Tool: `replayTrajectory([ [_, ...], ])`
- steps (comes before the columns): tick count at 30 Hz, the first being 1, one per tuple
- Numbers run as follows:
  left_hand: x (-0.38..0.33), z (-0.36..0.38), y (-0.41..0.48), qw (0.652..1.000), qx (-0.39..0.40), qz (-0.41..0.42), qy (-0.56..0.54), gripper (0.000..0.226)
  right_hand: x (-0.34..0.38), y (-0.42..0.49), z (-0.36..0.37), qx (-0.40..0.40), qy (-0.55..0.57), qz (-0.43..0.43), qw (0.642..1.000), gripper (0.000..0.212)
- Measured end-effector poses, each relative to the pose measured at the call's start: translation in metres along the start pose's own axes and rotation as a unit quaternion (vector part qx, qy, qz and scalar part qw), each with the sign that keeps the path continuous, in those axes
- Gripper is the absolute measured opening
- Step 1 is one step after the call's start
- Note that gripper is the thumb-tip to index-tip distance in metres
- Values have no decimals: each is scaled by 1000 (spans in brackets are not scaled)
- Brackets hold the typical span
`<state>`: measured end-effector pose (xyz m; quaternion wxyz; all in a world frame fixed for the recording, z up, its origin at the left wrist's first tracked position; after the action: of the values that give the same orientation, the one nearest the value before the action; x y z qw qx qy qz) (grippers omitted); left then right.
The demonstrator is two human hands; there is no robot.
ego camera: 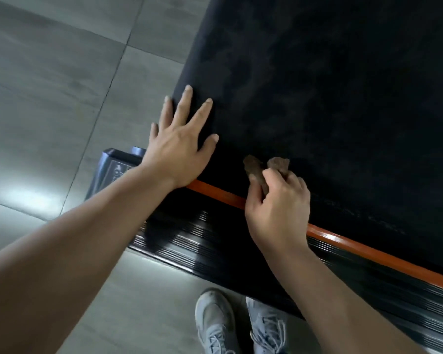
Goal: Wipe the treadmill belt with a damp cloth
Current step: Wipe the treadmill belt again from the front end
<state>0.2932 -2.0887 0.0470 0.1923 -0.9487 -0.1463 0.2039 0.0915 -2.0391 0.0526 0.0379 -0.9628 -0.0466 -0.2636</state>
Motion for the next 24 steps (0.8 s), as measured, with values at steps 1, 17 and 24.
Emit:
replayTrajectory([
  [1,1,-2,-1,1000,8,3,-24,66,2,-1,1,2,3,1,1000,29],
  [17,138,-77,49,995,53,5,-79,37,126,31,70,-29,-35,-21,999,29],
  [24,220,-129,64,995,78,-3,-66,27,169,58,82,-7,-137,-22,990,19],
])
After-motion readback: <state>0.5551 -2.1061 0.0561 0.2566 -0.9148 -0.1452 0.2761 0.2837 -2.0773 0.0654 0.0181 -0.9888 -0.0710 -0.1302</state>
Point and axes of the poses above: each hand's wrist, its own y-axis towards the middle knuckle, its own z-axis out of the palm, x = y × z, the point moved 3 cm from there along y, towards the middle knuckle, and after that the axes turned 7 degrees about -z, right-handed, at the moved point
